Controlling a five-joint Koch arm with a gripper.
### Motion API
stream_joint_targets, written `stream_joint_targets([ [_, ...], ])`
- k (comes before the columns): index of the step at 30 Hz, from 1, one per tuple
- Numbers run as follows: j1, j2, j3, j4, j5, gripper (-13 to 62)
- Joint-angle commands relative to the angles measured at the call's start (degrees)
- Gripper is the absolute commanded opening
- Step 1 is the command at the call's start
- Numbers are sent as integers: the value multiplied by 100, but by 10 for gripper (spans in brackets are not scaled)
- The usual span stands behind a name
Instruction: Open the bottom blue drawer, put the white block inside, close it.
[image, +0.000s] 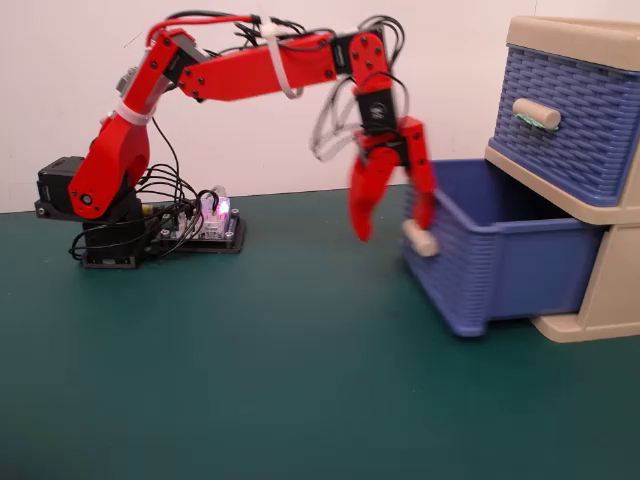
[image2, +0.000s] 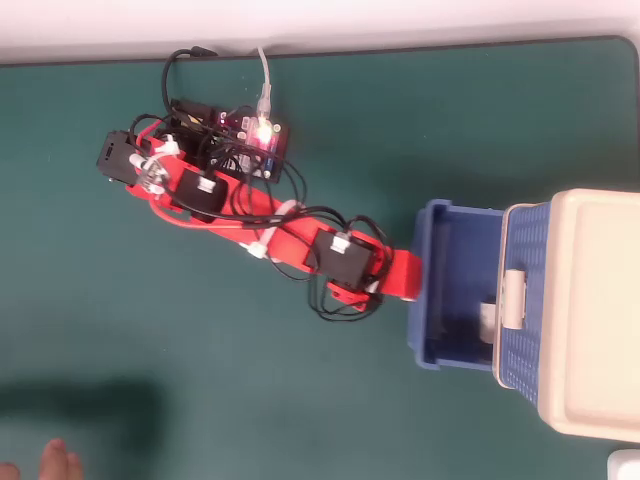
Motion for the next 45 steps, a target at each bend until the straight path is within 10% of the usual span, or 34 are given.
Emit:
stream_joint_targets([
  [1,-123,0,-220,-1213,53,342],
  [16,-343,-1529,-2382,-2426,132,343],
  [28,1591,2399,-2294,2646,272,344],
  [45,6609,5590,6820,1125,-5801,341],
])
